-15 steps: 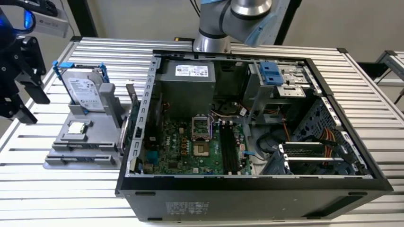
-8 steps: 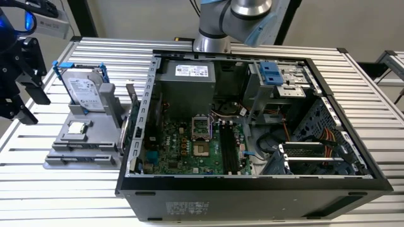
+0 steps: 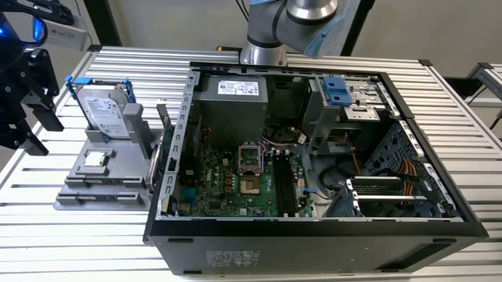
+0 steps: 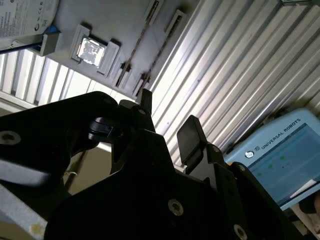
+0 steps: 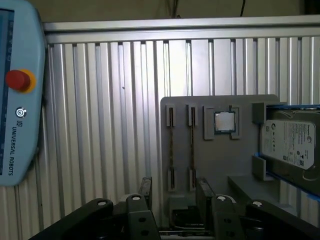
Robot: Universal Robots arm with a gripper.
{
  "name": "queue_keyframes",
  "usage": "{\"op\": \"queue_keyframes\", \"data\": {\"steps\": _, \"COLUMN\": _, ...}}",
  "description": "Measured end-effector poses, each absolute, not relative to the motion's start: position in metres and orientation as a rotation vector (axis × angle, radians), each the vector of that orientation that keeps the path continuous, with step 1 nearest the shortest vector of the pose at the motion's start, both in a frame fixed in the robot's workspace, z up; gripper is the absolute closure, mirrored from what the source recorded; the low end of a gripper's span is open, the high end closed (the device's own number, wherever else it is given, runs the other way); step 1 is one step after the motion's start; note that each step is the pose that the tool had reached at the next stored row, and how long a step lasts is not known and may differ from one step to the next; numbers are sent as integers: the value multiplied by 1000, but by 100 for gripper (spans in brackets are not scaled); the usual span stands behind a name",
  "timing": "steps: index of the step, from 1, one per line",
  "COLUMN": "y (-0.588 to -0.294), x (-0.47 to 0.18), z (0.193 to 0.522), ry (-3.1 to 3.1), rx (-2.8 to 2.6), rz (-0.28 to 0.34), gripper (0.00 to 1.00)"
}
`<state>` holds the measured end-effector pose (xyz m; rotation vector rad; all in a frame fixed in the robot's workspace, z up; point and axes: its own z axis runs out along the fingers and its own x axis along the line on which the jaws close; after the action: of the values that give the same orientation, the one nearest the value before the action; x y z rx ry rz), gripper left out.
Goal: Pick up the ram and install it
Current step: 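Pick up the ram and move it above insertion slot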
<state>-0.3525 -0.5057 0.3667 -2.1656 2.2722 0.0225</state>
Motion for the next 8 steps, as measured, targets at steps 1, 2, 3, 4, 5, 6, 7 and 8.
{"op": "queue_keyframes", "data": {"steps": 1, "y": -506, "x": -352, "z": 366, "ry": 2272, "rx": -2166, "rz": 23, "gripper": 0}}
{"op": "queue_keyframes", "data": {"steps": 2, "y": -506, "x": -352, "z": 366, "ry": 2272, "rx": -2166, "rz": 23, "gripper": 0}}
{"op": "queue_keyframes", "data": {"steps": 3, "y": -506, "x": -352, "z": 365, "ry": 2272, "rx": -2166, "rz": 23, "gripper": 0}}
{"op": "queue_keyframes", "data": {"steps": 4, "y": -506, "x": -352, "z": 365, "ry": 2272, "rx": -2166, "rz": 23, "gripper": 0}}
{"op": "queue_keyframes", "data": {"steps": 5, "y": -506, "x": -352, "z": 364, "ry": 2272, "rx": -2166, "rz": 23, "gripper": 0}}
{"op": "queue_keyframes", "data": {"steps": 6, "y": -506, "x": -352, "z": 364, "ry": 2272, "rx": -2166, "rz": 23, "gripper": 0}}
{"op": "queue_keyframes", "data": {"steps": 7, "y": -505, "x": -352, "z": 363, "ry": 2272, "rx": -2166, "rz": 23, "gripper": 0}}
{"op": "queue_keyframes", "data": {"steps": 8, "y": -505, "x": -352, "z": 363, "ry": 2272, "rx": -2166, "rz": 23, "gripper": 0}}
